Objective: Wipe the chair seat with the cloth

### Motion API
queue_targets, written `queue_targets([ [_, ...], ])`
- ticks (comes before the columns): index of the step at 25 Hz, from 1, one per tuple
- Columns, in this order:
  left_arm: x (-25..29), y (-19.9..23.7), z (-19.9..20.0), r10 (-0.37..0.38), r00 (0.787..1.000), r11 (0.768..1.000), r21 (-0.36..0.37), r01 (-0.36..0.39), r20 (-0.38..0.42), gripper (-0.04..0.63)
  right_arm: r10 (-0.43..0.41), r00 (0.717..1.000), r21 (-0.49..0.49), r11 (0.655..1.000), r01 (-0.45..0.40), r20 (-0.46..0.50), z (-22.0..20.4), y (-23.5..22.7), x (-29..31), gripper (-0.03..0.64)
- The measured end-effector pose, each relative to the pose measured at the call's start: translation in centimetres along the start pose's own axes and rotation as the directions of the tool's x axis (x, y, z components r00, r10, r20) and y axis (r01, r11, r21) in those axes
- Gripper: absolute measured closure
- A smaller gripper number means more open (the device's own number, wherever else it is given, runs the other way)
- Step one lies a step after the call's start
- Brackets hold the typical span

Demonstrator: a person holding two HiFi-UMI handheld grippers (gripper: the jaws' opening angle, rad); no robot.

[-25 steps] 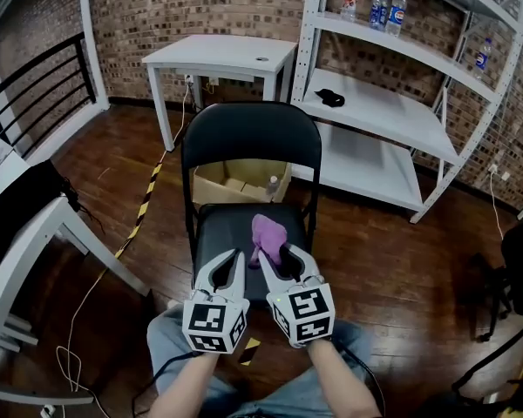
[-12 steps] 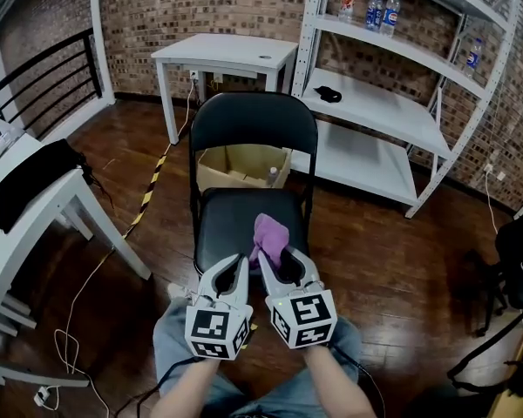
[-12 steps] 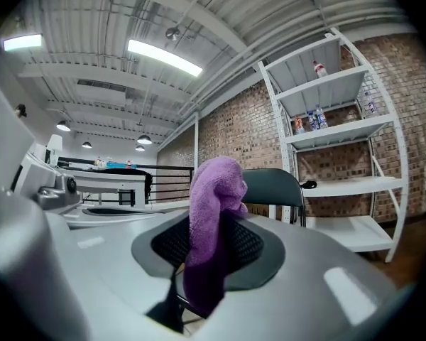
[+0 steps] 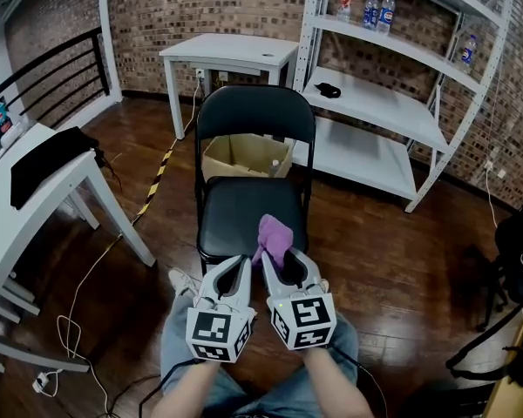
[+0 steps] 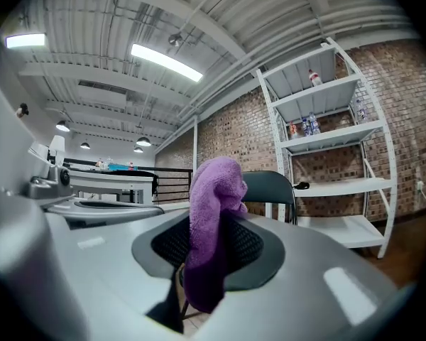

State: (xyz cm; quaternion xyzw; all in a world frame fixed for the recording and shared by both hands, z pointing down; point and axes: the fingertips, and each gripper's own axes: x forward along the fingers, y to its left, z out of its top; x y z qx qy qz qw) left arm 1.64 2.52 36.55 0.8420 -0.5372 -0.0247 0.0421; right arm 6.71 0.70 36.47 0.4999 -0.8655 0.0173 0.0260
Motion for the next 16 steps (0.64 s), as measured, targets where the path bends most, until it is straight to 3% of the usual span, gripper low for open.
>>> queue_targets([
  [16,-4.9,-4.2,-1.2,0.01,1.0,1.0,0.02,-0.009,-0.014,0.591,-0.005,1.0,-0.005,1.0,0.006,0.023,-0.9,1.6,-6.5,0.508],
])
